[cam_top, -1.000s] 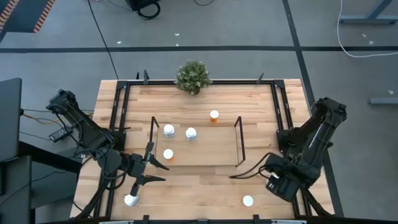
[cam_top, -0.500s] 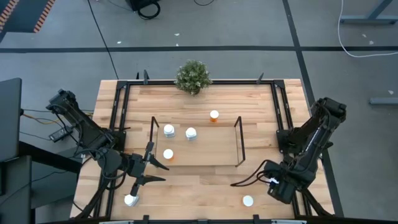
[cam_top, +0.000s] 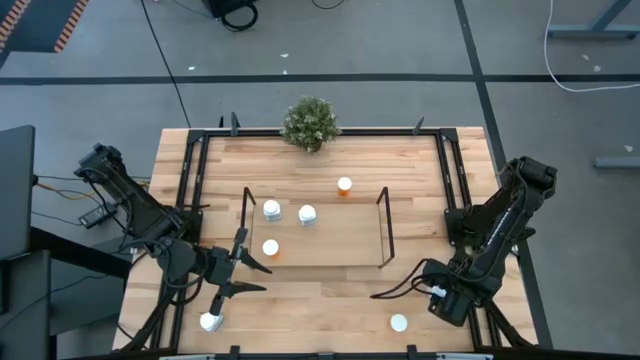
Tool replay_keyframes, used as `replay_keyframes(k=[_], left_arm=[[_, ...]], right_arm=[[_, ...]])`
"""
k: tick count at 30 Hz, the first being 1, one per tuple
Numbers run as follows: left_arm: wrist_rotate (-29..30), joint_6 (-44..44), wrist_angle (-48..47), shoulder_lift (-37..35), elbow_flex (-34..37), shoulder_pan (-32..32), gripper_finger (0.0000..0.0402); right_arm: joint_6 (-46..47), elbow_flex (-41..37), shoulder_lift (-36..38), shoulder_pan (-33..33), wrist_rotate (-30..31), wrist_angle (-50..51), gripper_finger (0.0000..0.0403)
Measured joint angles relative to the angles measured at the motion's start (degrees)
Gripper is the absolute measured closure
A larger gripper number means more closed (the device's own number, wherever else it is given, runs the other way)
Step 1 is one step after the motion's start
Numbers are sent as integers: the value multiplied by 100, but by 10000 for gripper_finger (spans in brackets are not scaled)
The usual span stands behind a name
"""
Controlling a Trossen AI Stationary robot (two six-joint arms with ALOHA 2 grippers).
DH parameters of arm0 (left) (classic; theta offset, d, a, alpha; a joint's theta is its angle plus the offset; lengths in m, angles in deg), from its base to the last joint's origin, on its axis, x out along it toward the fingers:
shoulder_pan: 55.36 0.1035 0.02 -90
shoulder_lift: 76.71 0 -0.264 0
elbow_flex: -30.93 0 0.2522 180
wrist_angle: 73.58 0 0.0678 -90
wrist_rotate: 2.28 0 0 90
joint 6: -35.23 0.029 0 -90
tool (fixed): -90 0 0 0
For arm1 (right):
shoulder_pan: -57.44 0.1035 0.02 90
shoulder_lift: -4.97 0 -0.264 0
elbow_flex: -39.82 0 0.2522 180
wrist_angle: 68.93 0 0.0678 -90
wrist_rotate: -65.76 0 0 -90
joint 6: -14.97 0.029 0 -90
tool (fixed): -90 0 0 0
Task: Pick and place medicine bottles onto shelf by color
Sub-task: Put the right white pill bottle on the shelf
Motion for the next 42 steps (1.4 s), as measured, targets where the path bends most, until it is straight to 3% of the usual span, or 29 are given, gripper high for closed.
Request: replay_keyframes(k=[12,19,28,42], left_arm=[[0,-2,0,2,0,0,229],[0,-2,0,4,0,0,228],[0,-1,0,4,0,0,229],[0,-1,0,4,0,0,228]], right_arm=[[17,-78,0,23,69,11,74],[19,-478,8,23,-215,-161,75],[13,-342,-9,23,-213,-189,82],[2,-337,-2,25,-235,-176,218]])
